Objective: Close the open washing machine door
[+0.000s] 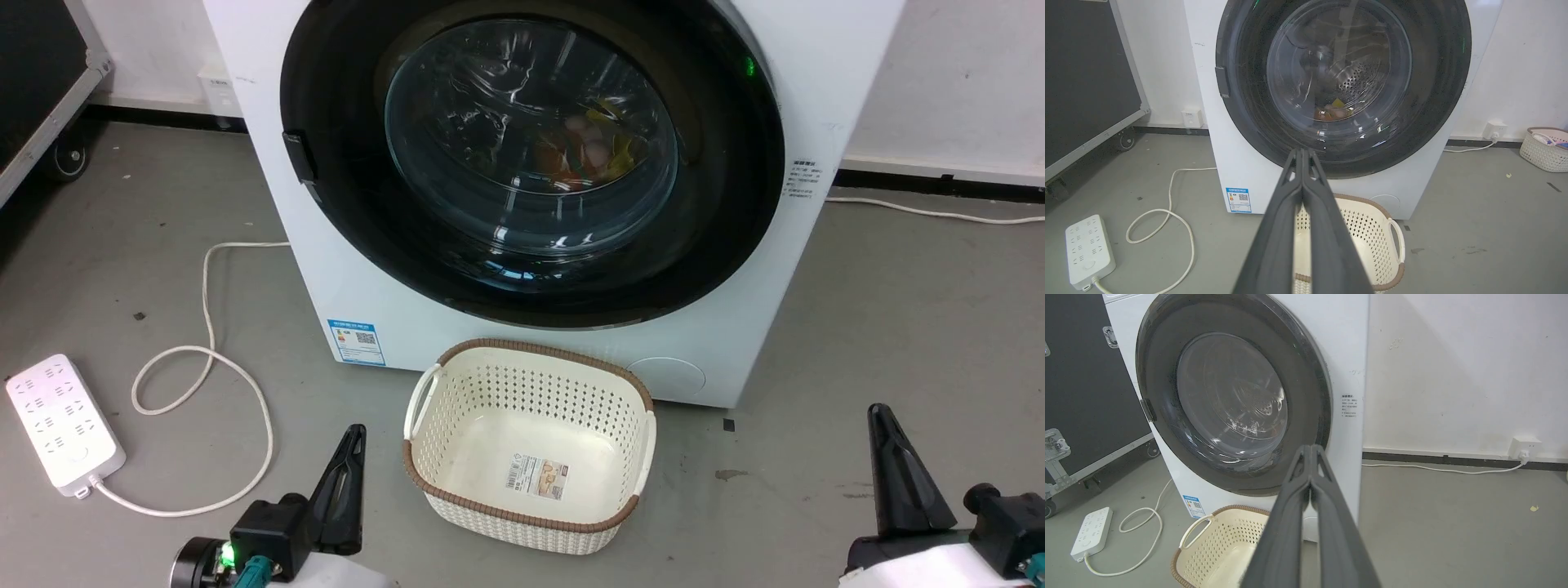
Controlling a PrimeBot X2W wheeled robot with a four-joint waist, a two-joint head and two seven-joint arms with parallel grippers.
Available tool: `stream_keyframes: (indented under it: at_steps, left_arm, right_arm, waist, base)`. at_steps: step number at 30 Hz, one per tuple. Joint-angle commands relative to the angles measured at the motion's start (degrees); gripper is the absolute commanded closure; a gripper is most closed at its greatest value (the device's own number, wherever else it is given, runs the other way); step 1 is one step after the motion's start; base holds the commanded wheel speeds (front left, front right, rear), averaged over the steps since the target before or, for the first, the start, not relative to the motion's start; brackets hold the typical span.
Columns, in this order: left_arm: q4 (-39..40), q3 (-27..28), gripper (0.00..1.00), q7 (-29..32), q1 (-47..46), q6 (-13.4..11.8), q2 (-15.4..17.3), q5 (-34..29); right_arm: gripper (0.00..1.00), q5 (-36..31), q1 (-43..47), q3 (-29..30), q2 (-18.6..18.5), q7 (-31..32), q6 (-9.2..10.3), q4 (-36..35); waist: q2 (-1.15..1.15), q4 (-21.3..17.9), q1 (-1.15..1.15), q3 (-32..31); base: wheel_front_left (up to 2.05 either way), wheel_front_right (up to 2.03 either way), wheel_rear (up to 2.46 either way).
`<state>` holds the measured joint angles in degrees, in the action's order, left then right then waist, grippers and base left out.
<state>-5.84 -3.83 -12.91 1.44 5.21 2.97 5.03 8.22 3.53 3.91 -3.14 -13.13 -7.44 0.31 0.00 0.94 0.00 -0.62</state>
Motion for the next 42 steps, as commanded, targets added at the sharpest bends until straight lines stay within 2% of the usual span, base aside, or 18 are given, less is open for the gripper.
stream_keyframes:
  at_steps: [1, 42]
  left_arm:
    - [0.3, 0.2, 1.00, 0.3, -0.2, -0.2, 0.0, -0.6]
    - [2.4, 1.6, 1.00, 5.1, -0.7, -2.1, 0.0, -2.3]
  right_arm:
    - [1.00, -0.4, -0.5, -0.2, 0.0, 0.5, -0.01, 0.0]
    - [1.00, -3.4, -1.6, -1.6, 0.1, 5.3, -0.02, -0.1]
  waist:
    - [0.00, 0.0, 0.00, 0.0]
    - [0.00, -0.4, 0.00, 0.2]
  base:
    - [0.00, 0.00, 0.00]
    - [0.00, 0.00, 0.00]
